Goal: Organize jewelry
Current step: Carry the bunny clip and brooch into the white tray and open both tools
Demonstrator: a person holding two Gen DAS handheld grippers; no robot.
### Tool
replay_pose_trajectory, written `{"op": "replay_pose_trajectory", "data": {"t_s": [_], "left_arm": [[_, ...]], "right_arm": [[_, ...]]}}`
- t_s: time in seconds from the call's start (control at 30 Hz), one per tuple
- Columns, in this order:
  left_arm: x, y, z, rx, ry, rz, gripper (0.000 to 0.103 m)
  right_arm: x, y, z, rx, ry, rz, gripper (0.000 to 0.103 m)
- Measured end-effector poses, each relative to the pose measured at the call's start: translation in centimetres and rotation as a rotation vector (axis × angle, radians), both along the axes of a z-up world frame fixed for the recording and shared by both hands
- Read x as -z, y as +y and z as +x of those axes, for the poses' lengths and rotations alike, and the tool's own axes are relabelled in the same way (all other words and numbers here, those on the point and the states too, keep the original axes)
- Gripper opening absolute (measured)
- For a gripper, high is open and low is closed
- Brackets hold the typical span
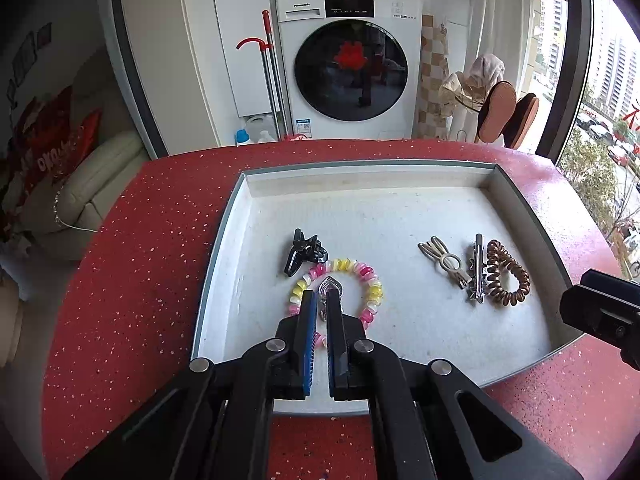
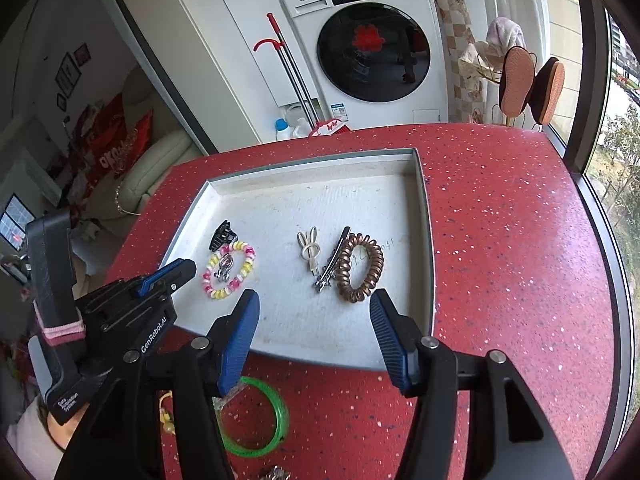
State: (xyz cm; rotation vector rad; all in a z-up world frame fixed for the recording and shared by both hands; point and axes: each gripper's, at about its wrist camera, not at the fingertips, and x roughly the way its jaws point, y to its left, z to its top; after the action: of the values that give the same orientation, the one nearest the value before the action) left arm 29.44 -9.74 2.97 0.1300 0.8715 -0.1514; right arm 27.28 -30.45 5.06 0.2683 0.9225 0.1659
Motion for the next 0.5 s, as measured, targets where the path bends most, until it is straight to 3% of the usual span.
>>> {"op": "replay_pose_trajectory", "data": {"t_s": [0.23,0.27,0.33,0.37,0.5], "left_arm": [[-1.4,0.4,-1.3,0.011,-0.024,-0.013,0.022],[-1.7,0.5,-1.5,0.010,-0.025,-0.022,0.040],[-2.0,0.9,-1.9,-0.007,-0.028,-0.033,0.103],[-2.3,1.1,-2.2,-0.029,-0.069,-0.032,0.103],[-2.1,1.5,-3.0,-0.023,-0.077,-0.031,0.103]], "right_arm": [[-0.7,-0.3,-2.4,0.012,-0.015,-0.008,0.079],[-0.8,-0.4,-2.6,0.015,-0.016,-0.009,0.079],[-0.9,-0.6,-3.2,0.018,-0.014,-0.006,0.081],[-1.0,-0.7,-3.4,0.020,-0.014,-0.005,0.082],[-1.2,-0.8,-4.5,0.024,-0.020,-0.007,0.088]]}}
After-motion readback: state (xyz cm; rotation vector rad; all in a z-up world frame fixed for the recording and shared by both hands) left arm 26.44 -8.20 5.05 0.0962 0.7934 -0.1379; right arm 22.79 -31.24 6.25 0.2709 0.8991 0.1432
